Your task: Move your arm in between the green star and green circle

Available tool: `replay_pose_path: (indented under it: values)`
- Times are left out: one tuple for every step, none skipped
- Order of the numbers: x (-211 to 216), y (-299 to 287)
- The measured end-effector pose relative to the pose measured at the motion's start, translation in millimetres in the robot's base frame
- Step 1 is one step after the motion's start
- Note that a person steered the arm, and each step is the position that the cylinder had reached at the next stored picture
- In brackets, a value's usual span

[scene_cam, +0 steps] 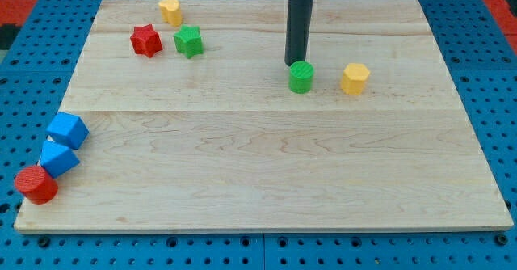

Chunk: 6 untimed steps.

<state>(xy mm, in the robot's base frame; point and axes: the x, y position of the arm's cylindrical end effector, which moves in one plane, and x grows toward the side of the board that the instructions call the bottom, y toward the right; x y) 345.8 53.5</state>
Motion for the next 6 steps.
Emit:
replay_pose_path:
  values:
    - [0,-2]
    - [0,-25]
    - [0,-52]
    - [0,-60]
    - [1,-60]
    - [1,-69]
